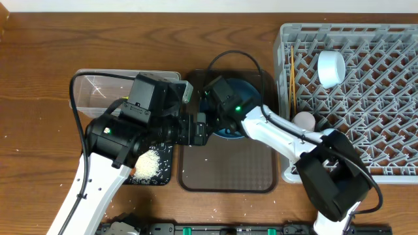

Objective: Sort waste into correct bins and load items into the dishwasher rack

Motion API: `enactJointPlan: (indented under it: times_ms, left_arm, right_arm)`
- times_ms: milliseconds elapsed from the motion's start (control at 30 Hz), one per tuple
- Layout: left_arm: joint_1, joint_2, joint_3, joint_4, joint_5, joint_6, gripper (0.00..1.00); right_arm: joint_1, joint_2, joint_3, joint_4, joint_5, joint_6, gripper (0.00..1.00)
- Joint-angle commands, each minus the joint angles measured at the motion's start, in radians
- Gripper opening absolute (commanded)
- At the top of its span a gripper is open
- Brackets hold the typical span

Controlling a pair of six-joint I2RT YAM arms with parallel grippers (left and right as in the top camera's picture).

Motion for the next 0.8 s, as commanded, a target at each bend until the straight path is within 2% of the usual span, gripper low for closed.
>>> enactJointPlan:
  times_ms: [0,133,233,433,567,667,767]
  left_arm:
    - [-0.003,0.004,-0.004,0.002,0.011,-0.026,0.96]
    - [0.013,-0.002,-0.002,-0.029,-0.002,0.035,0.96]
    - [0.087,-0.014,-0.001,-0.065,-0.054,0.034,0.96]
    - [0.427,-0.036,0.0,-0.113,-0.072,0.039,0.96]
    - [0.651,-0.028,0.0,-0.129,-0.186,0.038,0.96]
    - [0.765,-0.018,0.0,-0.129,-0.272,0.038,0.96]
    - [0.84,-0.011,0.0,-0.129,-0.275,0.038,0.96]
  right_arm:
    - [0.015,0.001,-0.013,0.001,0.051,-0.012,0.54]
    - [0.015,0.003,-0.013,0.0,0.051,-0.012,0.54]
    - [0.014,0.003,-0.013,0.0,0.051,-0.012,0.54]
    - [0.015,0.003,-0.013,0.0,0.051,-0.012,0.54]
    - [0.015,0.003,-0.013,-0.004,0.051,-0.011,0.54]
    - [0.015,0.003,-0.013,-0.004,0.051,-0.012,0.54]
    - [0.015,0.003,-0.013,-0.004,0.051,-0.012,0.54]
